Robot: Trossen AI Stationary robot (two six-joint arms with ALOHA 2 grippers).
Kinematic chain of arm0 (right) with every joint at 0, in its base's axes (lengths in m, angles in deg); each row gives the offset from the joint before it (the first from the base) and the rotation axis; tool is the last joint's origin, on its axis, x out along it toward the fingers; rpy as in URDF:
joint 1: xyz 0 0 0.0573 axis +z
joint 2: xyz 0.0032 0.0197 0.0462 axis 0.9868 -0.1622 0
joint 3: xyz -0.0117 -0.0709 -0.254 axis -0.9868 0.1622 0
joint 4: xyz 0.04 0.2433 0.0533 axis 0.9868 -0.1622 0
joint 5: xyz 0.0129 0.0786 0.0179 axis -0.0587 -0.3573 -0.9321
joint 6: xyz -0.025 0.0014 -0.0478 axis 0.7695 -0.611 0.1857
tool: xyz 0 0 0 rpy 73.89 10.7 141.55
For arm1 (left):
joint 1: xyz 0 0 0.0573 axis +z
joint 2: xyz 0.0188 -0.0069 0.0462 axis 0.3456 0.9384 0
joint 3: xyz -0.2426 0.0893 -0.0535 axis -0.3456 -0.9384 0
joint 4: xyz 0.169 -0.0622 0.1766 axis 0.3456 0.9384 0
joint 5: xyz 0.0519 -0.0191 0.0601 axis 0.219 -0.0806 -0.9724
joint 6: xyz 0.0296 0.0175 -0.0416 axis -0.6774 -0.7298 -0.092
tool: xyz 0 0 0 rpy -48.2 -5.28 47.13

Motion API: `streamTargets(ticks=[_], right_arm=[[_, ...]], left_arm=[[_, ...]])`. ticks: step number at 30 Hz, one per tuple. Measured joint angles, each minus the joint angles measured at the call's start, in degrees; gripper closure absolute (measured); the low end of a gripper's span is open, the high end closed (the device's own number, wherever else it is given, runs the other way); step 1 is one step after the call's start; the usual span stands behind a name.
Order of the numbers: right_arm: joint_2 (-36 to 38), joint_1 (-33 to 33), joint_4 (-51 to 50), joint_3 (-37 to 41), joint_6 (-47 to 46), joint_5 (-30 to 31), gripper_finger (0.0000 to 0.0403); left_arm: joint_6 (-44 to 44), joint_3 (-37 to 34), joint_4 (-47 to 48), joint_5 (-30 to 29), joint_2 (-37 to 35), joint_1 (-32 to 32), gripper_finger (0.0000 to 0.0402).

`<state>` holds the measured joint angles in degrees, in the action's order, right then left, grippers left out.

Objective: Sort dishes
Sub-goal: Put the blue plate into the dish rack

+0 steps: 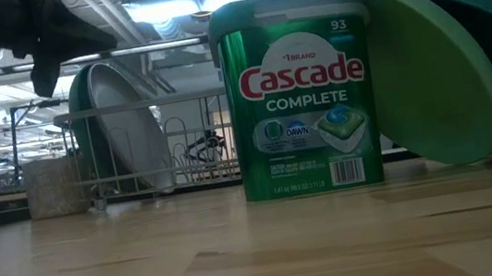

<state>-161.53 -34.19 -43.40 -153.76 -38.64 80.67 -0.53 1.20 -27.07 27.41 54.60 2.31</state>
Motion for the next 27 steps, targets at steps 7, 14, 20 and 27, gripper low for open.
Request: streamTargets(ticks=[7, 14, 20, 27], right_arm=[[-0.02, 0.0, -0.29, 2.18, -0.02, -3.3, 0.0036], [-0.02, 0.0, -3.15, 4.25, -0.04, -4.69, 0.0036], [-0.61, 0.0, -8.51, 4.64, -2.19, -2.89, 0.0036], [-5.12, 0.0, -8.63, 4.64, -3.17, -1.62, 0.0036]], left_arm=[[-0.79, 0.0, -0.22, 0.18, 0.1, -0.07, 0.04], [-3.12, 0.0, -0.25, 0.2, 0.11, -0.14, 0.04], [-4.48, 0.0, -1.55, 0.21, 0.12, -0.22, 0.04], [-6.85, 0.0, -3.03, 0.21, 0.12, -0.22, 0.04]])
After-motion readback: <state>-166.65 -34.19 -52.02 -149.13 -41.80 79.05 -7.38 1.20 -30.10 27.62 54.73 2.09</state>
